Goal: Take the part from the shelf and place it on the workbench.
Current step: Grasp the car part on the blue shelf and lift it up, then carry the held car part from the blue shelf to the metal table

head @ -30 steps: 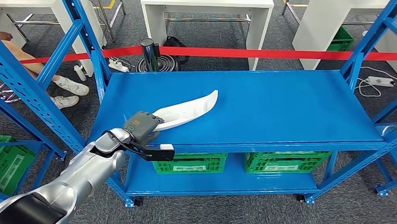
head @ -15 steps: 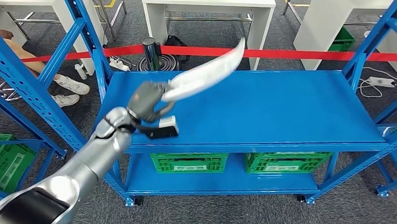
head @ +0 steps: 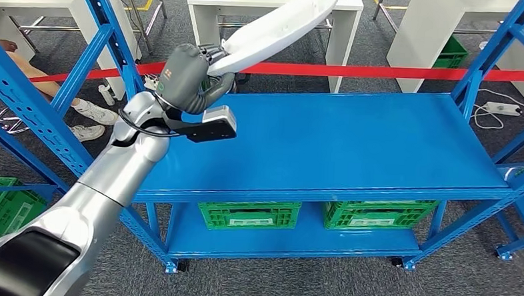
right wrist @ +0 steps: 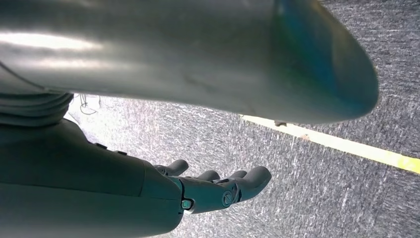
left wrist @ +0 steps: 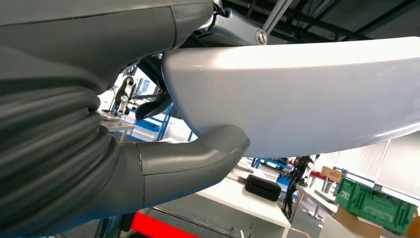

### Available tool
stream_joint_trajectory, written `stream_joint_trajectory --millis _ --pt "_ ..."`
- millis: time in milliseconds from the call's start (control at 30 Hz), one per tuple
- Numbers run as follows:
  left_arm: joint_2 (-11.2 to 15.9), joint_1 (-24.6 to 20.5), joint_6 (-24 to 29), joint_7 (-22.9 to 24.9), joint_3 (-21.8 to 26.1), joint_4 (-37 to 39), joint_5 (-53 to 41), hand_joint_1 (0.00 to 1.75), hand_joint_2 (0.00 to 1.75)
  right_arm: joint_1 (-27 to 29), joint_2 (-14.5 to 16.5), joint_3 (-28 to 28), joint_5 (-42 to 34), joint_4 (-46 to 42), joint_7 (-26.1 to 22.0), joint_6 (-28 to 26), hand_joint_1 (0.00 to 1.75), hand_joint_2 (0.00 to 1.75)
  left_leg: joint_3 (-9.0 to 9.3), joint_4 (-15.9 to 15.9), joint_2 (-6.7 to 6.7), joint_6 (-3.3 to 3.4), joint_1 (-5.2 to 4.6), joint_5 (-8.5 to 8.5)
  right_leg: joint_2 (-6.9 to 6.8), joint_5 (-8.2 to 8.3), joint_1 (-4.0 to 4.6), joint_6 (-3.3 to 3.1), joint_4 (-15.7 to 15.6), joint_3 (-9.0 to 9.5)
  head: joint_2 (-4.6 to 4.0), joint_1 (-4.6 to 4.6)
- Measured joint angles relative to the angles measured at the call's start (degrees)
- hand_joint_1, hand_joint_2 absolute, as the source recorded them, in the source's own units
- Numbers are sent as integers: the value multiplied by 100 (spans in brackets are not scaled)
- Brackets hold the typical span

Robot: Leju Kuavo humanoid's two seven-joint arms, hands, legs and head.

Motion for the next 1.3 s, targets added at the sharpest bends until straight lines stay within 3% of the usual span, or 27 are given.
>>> stream_joint_trajectory --millis 200,333,367,467,500,533,633,700,800,867,967,1033,1067,1133,1200,1300 --pt "75 -146 -121 266 -2 73 -20 175 175 -2 2 -36 -18 0 -9 -5 0 0 -42 59 -3 69 -24 -15 -3 33 -47 54 -26 -2 0 -5" --pt "82 -195 -122 278 -3 118 -25 175 175 -6 2 -41 -18 0 -10 -8 0 0 11 -68 14 198 -11 102 -16 25 -47 132 -20 -33 0 6" --pt "78 -209 -122 281 -3 123 -26 175 175 -7 0 -42 -18 0 -10 -10 0 0 38 -120 26 234 5 150 -20 -74 -37 135 139 -115 0 22" --pt "74 -216 -125 328 -8 195 -71 175 175 -2 -2 -46 -19 0 -11 -13 0 0 16 -126 48 271 10 193 -18 -525 -14 134 1161 -620 0 63" --pt "74 -209 -122 344 -11 240 -97 175 175 1 -2 -50 -25 0 -11 -13 0 0 -1 -103 49 268 8 185 -18 -556 -13 140 1390 -742 0 66" --pt "73 -200 -114 346 -14 288 -118 175 175 2 -3 -57 -37 0 -12 -13 0 0 -20 -73 49 260 10 171 -22 -471 -16 145 1406 -765 0 69" --pt "15 -195 -77 301 -17 444 -153 175 175 0 -10 -111 -110 0 -11 -14 0 0 -103 84 42 190 24 78 -54 -10 -24 156 558 -361 0 82" --pt "-97 -204 -71 271 -26 550 -162 175 175 -4 -10 -158 -166 0 -5 -10 0 0 -196 199 22 126 -1 28 -71 24 -5 95 242 -212 0 91" --pt "-311 -219 -78 263 -62 693 -189 175 175 -4 -9 -229 -239 0 13 -13 0 0 -264 267 4 42 -7 15 -57 4 -3 -40 231 -267 0 70" --pt "-433 -241 -80 270 -86 763 -221 175 175 -5 -9 -282 -275 0 14 -28 0 0 -350 456 7 -9 11 -167 -52 48 -12 -117 201 -285 0 43" --pt "-562 -264 -80 309 -122 852 -257 175 175 -7 -11 -331 -291 0 -19 -67 0 0 -710 1391 8 -53 18 -715 -53 122 -9 -192 179 -353 0 -1" --pt "-614 -261 -79 329 -136 904 -283 175 175 -8 -11 -352 -290 0 -39 -81 0 0 -794 1717 8 -50 18 -789 -49 190 -2 -199 179 -430 0 -6" --pt "-627 -261 -79 331 -140 919 -295 175 175 -7 -11 -362 -290 0 -50 -84 0 0 -693 1587 8 -33 17 -681 -43 231 -1 -194 179 -472 0 -9" --pt "-649 -273 -78 338 -142 929 -319 175 175 -3 -10 -383 -289 0 -69 -88 0 0 -271 874 8 32 6 -407 -28 326 -1 -159 179 -550 0 -19" --pt "-682 -296 -78 336 -142 929 -343 175 175 0 -5 -404 -289 0 -84 -90 0 0 24 316 6 78 -31 -255 -25 433 -3 -80 151 -589 0 -22" --pt "-729 -331 -78 328 -142 943 -401 175 175 -3 1 -421 -289 0 -88 -84 0 0 -40 178 5 171 -75 -116 -35 613 -19 66 28 -594 0 -28"
